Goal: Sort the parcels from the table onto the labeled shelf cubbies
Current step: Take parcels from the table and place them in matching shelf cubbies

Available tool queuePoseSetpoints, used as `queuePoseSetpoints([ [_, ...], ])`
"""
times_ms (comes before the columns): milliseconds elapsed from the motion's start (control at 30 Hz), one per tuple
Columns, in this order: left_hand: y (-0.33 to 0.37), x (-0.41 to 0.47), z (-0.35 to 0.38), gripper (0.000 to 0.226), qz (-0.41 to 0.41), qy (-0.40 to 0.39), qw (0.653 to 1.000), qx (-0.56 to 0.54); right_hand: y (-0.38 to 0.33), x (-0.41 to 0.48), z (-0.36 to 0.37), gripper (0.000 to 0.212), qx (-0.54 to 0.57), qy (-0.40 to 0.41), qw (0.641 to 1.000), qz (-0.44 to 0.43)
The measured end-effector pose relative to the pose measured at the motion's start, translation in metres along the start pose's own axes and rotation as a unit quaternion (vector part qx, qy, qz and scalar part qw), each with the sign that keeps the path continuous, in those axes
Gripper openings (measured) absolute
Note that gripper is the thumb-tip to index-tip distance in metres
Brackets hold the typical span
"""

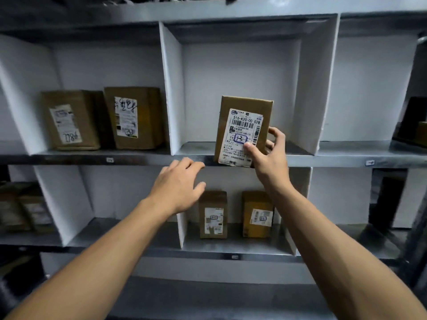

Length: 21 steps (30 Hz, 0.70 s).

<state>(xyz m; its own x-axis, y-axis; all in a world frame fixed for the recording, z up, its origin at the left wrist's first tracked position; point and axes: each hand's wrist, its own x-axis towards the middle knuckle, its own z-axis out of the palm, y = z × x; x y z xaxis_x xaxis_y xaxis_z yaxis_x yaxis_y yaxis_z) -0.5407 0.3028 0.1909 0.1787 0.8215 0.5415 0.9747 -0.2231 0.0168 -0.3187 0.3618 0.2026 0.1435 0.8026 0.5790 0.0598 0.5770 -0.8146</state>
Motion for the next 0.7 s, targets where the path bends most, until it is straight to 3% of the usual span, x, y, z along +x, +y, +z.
queuePoseSetpoints([
  [400,-0.069,0.082,0.026,0.049,-0.026,0.057,0.998,0.009,0.063,0.119,0.095,0.065,-0.093,-0.039,0.995,-0.013],
  [700,-0.091,0.114,0.064,0.045,-0.016,0.118,0.993,-0.019,0.093,0.164,0.120,0.066,-0.169,-0.112,0.979,0.008],
])
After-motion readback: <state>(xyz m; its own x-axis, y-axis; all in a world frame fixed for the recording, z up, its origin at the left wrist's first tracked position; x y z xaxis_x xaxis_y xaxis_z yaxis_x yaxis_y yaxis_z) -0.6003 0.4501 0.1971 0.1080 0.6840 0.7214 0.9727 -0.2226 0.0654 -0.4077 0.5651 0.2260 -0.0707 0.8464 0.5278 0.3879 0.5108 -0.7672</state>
